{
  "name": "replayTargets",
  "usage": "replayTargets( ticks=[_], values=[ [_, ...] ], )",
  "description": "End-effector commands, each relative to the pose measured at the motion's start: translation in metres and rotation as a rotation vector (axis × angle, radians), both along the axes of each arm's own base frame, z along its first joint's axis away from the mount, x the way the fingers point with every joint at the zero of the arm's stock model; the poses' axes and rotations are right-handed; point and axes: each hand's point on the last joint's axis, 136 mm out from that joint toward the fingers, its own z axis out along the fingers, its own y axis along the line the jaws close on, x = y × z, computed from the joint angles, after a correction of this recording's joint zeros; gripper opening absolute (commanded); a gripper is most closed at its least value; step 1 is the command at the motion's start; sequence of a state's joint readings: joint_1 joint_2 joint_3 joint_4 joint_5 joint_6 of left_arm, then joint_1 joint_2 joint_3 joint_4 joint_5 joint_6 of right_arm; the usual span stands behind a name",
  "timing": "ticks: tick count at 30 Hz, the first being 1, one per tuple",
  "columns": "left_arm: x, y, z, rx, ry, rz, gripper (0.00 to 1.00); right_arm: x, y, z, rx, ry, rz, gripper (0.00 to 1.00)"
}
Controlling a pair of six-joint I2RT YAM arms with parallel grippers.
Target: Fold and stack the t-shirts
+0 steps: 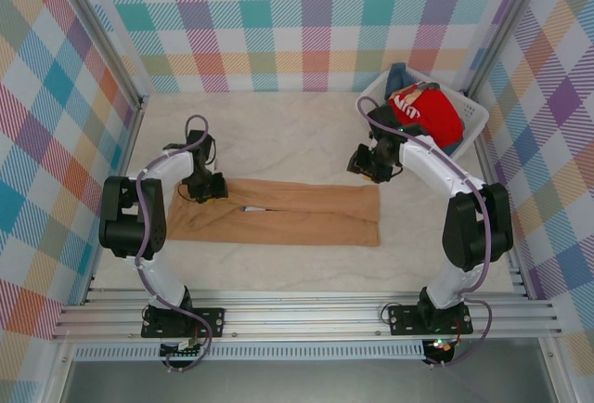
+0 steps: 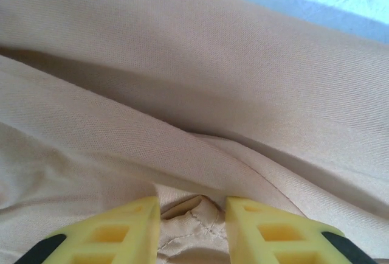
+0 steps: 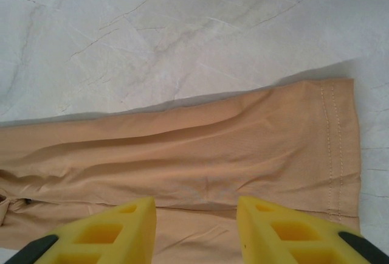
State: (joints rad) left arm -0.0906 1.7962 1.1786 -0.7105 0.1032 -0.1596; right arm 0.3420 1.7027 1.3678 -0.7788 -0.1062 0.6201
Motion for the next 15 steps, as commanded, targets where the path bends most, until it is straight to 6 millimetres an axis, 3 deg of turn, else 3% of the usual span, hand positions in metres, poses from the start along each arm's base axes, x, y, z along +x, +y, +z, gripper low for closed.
replayTargets(
  ticks=[1,6,10,15],
  values=[
    [-0.003,-0.008,-0.006,-0.013,0.001,-0.034,0.29,-0.002,0.006,0.005,0.023,-0.008,0.010,0.40],
    [-0.010,-0.011,-0.006,-0.014,0.022,-0.026,0.14,-0.001,0.006,0.003,0.020,-0.004,0.009,0.39],
    [-0.018,-0.007,0.007,0.000,0.006,0.018,0.02,-0.001,0.007,0.004,0.024,-0.006,0.006,0.38],
    [-0.041,-0.010,0.020,-0.032,0.041,0.106,0.00,0.000,0.008,0.003,0.028,-0.005,0.005,0.38]
  ],
)
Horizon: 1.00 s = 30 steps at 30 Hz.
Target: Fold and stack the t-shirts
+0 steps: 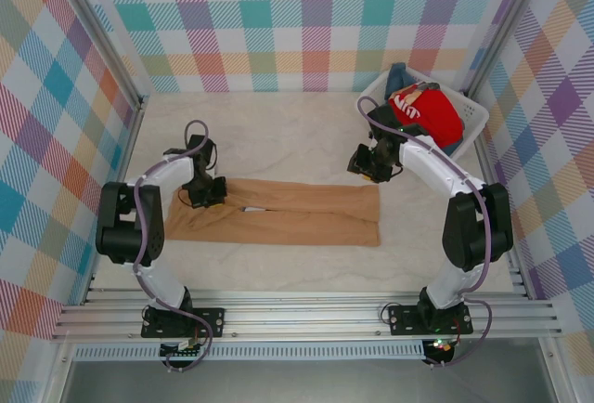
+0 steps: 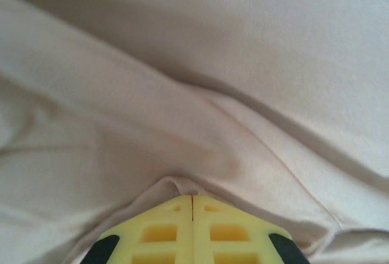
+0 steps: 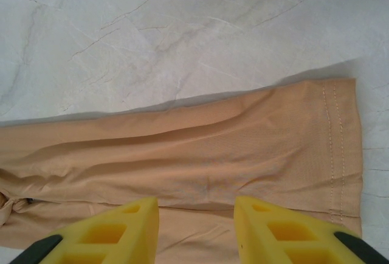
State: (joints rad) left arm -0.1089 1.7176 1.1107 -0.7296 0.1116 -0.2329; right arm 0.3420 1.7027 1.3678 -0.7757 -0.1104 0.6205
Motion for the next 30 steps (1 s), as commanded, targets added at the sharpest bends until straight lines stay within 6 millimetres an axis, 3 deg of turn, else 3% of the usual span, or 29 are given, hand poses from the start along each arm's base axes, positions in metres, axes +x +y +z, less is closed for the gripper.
replayTargets(
  ticks=[1,9,16,21,24,26,30],
  values=[
    [-0.026,-0.005,0.013,-0.022,0.040,0.079,0.00,0.000,0.007,0.003,0.024,-0.004,0.003,0.38],
    [-0.067,-0.022,0.005,-0.110,0.117,0.221,0.00,-0.002,0.009,0.001,0.028,0.002,0.011,0.38],
    [-0.085,-0.032,-0.003,-0.146,0.136,0.310,0.01,-0.006,0.010,0.000,0.029,0.003,0.016,0.37],
    [-0.094,-0.031,-0.007,-0.130,0.165,0.315,0.16,-0.010,0.010,-0.001,0.031,0.011,0.016,0.37],
    [-0.090,-0.032,0.008,-0.137,0.126,0.315,0.22,-0.012,0.009,-0.002,0.030,0.015,0.017,0.37],
    [-0.085,-0.033,0.024,-0.158,0.073,0.326,0.33,-0.014,0.009,-0.003,0.027,0.018,0.015,0.37],
    [-0.073,-0.032,0.042,-0.160,0.022,0.319,0.34,-0.016,0.008,-0.006,0.025,0.023,0.014,0.38]
  ],
)
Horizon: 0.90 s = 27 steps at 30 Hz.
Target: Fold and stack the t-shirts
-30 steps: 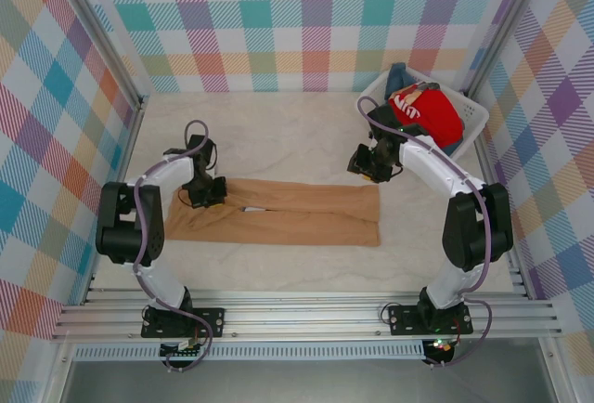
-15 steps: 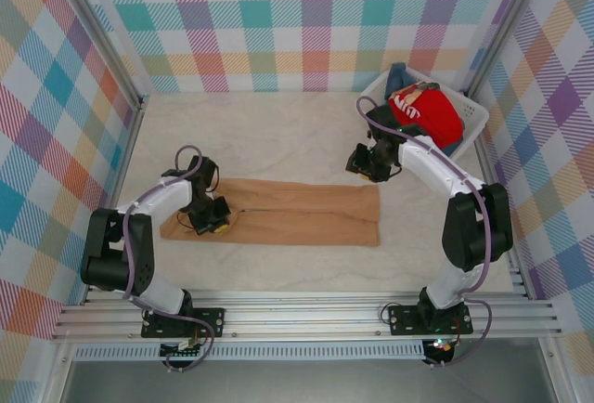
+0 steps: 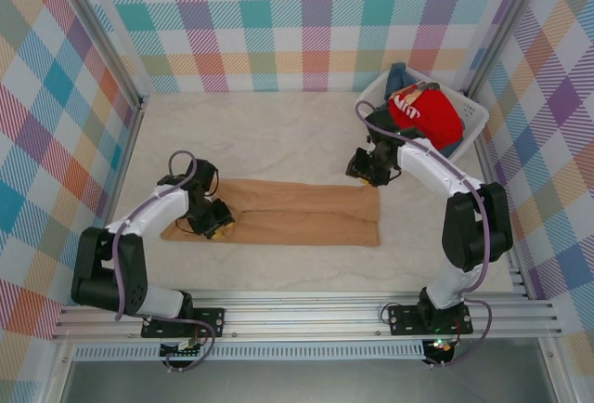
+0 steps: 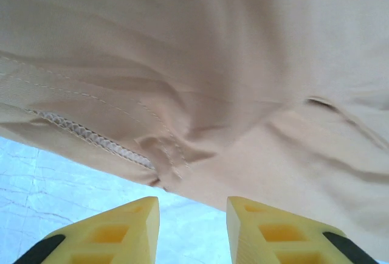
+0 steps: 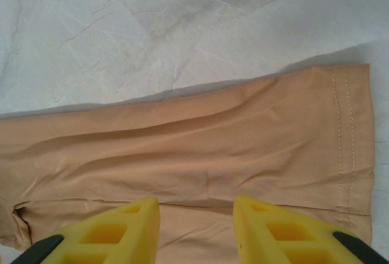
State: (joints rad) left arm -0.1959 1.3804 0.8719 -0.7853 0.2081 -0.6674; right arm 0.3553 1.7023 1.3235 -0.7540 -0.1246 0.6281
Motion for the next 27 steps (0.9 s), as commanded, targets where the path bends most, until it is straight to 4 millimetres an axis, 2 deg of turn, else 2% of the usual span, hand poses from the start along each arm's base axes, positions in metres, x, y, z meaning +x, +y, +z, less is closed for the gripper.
replayTargets(
  ticks=[1,5,8,12,20,27],
  values=[
    [0.010,0.000,0.016,0.021,-0.031,-0.007,0.32,-0.007,0.004,0.005,0.020,-0.001,0.001,0.37],
    [0.016,0.012,-0.007,0.101,0.037,-0.047,0.24,-0.009,0.005,0.006,0.023,0.000,0.004,0.37],
    [0.017,0.020,-0.025,0.148,0.066,-0.064,0.24,-0.010,0.005,0.008,0.021,-0.002,0.006,0.37],
    [0.013,0.006,-0.041,0.072,0.081,-0.064,0.21,-0.015,0.002,0.005,0.012,0.010,0.009,0.37],
    [-0.015,-0.022,-0.046,-0.026,0.107,-0.022,0.17,-0.016,0.003,-0.002,0.013,0.024,0.006,0.37],
    [-0.014,-0.025,-0.036,-0.037,0.092,-0.016,0.18,-0.013,0.005,-0.003,0.016,0.028,0.009,0.37]
  ],
)
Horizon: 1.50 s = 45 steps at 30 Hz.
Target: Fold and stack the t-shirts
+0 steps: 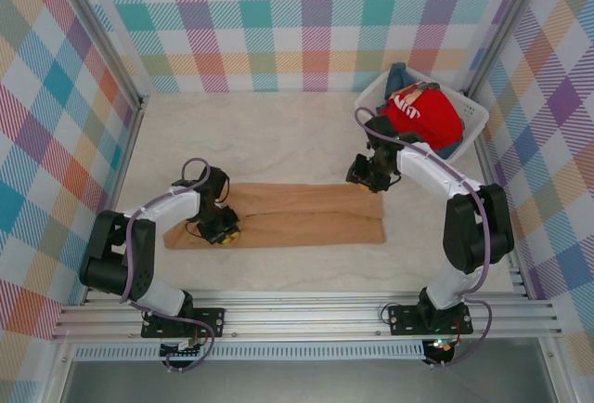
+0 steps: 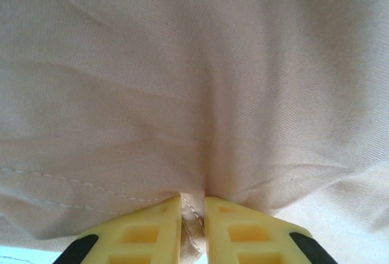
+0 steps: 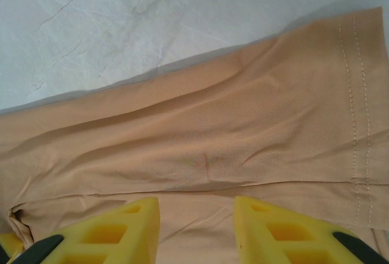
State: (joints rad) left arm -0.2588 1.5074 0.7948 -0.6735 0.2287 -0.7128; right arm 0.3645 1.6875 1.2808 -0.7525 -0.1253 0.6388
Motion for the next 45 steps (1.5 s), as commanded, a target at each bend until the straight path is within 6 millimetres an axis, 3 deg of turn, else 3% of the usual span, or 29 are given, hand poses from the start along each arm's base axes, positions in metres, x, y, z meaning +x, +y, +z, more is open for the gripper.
replayTargets(
  ticks=[1,3,7,14,15,17,19,28,31,37,45],
  values=[
    [0.002,-0.008,0.014,-0.033,-0.021,0.007,0.18,-0.002,0.005,0.006,0.022,-0.001,0.010,0.37],
    [0.006,-0.010,0.022,-0.034,-0.043,0.006,0.17,-0.003,0.004,0.005,0.020,0.001,0.008,0.37],
    [0.002,-0.014,0.021,-0.042,-0.025,-0.008,0.00,-0.006,0.003,0.002,0.017,0.006,0.007,0.37],
    [-0.014,-0.009,0.024,0.011,0.018,-0.051,0.00,-0.008,0.001,0.003,0.014,0.005,0.004,0.37],
    [-0.014,-0.003,0.027,0.044,0.010,-0.066,0.03,-0.008,0.002,0.003,0.016,0.005,0.005,0.37],
    [-0.013,0.005,0.034,0.088,-0.022,-0.103,0.21,-0.009,0.002,0.003,0.017,0.006,0.005,0.37],
    [-0.013,0.006,0.035,0.098,-0.036,-0.153,0.28,-0.008,0.002,0.003,0.019,0.006,0.005,0.37],
    [-0.014,-0.010,0.016,0.022,-0.047,-0.239,0.35,-0.008,0.002,0.004,0.019,0.005,0.004,0.37],
    [-0.010,-0.016,0.013,0.004,-0.054,-0.222,0.32,-0.008,0.003,0.003,0.021,0.009,0.003,0.37],
    [-0.012,-0.020,0.007,0.015,-0.027,-0.234,0.16,-0.007,0.002,0.003,0.019,0.006,0.001,0.37],
    [-0.013,-0.020,0.016,0.019,-0.023,-0.236,0.00,-0.006,0.003,0.001,0.019,0.008,0.003,0.37]
  ],
)
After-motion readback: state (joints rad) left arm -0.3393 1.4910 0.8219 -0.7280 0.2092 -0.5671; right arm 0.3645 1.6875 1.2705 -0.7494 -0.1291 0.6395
